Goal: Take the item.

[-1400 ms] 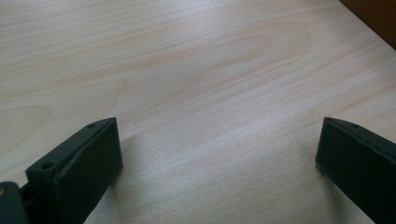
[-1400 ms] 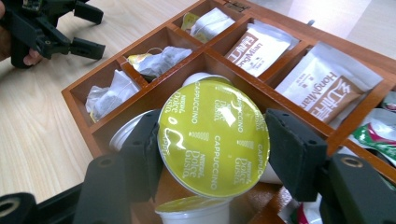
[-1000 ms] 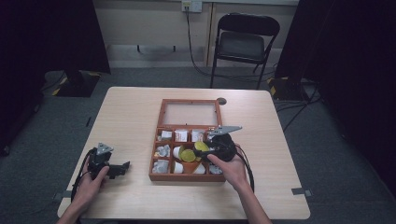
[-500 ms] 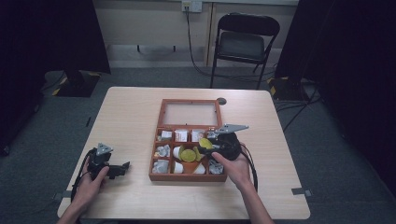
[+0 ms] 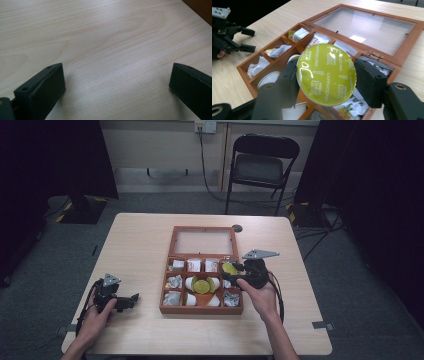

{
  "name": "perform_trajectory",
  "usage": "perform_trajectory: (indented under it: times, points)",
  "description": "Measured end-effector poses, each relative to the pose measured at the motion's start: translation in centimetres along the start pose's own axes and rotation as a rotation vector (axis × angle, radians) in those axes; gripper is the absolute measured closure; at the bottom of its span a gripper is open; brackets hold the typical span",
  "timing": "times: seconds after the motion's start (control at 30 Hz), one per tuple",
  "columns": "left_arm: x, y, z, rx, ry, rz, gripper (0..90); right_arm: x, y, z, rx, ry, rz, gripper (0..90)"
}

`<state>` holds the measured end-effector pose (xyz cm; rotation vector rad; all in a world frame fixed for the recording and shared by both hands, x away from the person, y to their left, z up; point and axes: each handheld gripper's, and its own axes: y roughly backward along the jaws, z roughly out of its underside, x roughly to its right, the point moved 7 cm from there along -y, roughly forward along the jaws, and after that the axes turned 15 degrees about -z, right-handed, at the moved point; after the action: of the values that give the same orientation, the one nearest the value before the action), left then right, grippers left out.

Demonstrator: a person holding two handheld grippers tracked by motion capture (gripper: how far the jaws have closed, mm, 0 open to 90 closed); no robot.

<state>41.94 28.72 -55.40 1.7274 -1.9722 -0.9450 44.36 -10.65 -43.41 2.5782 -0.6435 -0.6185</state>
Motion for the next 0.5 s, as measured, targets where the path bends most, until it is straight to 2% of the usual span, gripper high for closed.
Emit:
perform_trajectory:
  times: [0.23,0.33,0.5]
  points:
    - [0.0,0.0,0.0,0.0,0.0,0.0,0.0,0.5,1.3,-0.3,0.027,-0.018,0.017,39.9]
    - [0.0,0.0,0.0,0.0,0.0,0.0,0.0,0.7,2.2,-0.5,0.037,-0.007,0.029,40.0]
    - [0.0,0.0,0.0,0.0,0.0,0.0,0.0,1.6,3.8,0.1,0.033,-0.022,0.065,40.0]
